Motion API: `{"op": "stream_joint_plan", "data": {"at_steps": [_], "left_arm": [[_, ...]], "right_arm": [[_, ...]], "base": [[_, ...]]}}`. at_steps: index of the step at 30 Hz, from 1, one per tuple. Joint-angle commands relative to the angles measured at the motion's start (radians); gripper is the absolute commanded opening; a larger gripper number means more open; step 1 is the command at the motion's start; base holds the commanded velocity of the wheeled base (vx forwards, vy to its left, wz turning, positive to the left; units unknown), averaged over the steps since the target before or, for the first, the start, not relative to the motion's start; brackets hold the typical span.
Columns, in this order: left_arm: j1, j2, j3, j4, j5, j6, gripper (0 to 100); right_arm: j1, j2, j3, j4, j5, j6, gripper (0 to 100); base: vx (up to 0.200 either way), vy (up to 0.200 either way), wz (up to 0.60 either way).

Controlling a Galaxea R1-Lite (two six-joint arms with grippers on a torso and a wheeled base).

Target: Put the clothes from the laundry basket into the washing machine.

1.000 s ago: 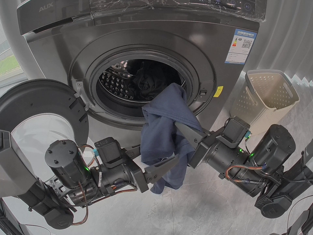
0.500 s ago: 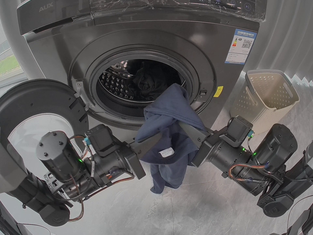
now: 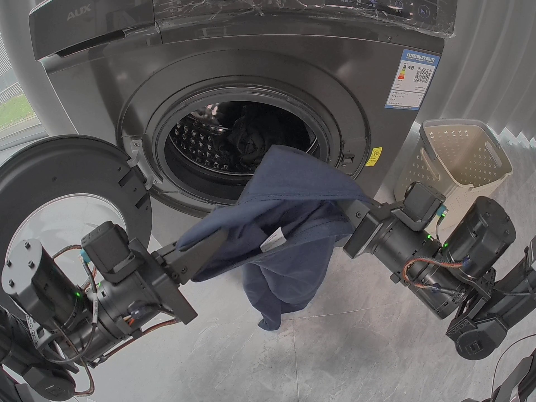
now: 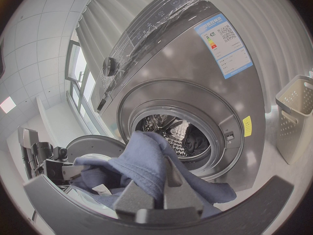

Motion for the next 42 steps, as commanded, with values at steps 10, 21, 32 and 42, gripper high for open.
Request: {"op": "stream_joint_plan", "data": {"at_steps": [10, 21, 32, 42], "left_arm": [[-0.046, -0.027, 0.194, 0.002, 0.003, 0.005, 0], [-0.213, 0.04, 0.243, 0.006, -0.003, 0.005, 0], [-0.273, 0.108, 0.207, -0.012, 0.005, 0.007, 0], [-0.043, 0.089, 0.062, -0.012, 0.042, 0.032, 0]], "right_arm": [[-0.026, 0.009, -0.067, 0.002, -0.017, -0.002, 0], [-0.02, 0.05, -0.144, 0.01, -0.014, -0.009, 0], [0.019, 0.081, -0.176, 0.001, -0.005, -0.014, 0], [-0.001, 0.036, -0.122, 0.001, -0.008, -0.012, 0]], "base": [[0.0, 0.0, 0.0], [0.0, 0.0, 0.0], [0.0, 0.0, 0.0], [0.0, 0.0, 0.0]]}}
